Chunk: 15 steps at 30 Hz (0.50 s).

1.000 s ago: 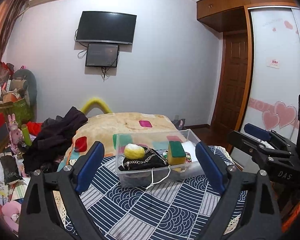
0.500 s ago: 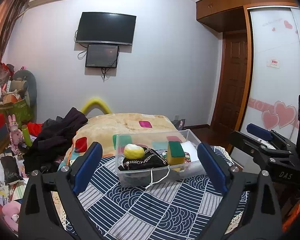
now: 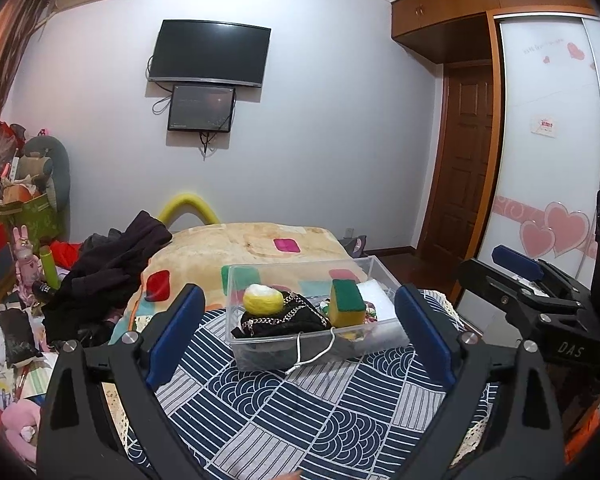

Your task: Organize soft objects

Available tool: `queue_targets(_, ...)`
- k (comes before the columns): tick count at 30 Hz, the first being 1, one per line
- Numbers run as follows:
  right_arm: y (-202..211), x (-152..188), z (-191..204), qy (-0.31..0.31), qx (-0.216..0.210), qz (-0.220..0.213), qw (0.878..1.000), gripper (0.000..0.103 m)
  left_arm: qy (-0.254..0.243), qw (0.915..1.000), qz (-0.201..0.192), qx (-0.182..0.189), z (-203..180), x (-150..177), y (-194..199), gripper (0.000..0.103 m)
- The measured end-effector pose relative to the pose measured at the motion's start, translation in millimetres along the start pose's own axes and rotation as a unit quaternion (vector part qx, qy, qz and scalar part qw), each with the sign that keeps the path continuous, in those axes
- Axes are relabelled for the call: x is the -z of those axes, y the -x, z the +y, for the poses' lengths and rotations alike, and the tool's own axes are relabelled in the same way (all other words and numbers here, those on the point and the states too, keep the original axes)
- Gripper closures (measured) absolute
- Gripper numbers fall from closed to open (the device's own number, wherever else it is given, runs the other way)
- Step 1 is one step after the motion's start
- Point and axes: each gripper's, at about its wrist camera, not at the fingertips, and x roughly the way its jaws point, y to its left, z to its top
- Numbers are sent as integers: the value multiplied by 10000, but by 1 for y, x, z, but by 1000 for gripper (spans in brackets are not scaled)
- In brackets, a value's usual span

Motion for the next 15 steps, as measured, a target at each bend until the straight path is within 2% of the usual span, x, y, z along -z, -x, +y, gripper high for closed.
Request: queue_targets(15,2,-4,1,44,79,-54,9999,0,28,9999,38,96,2,0,2,6)
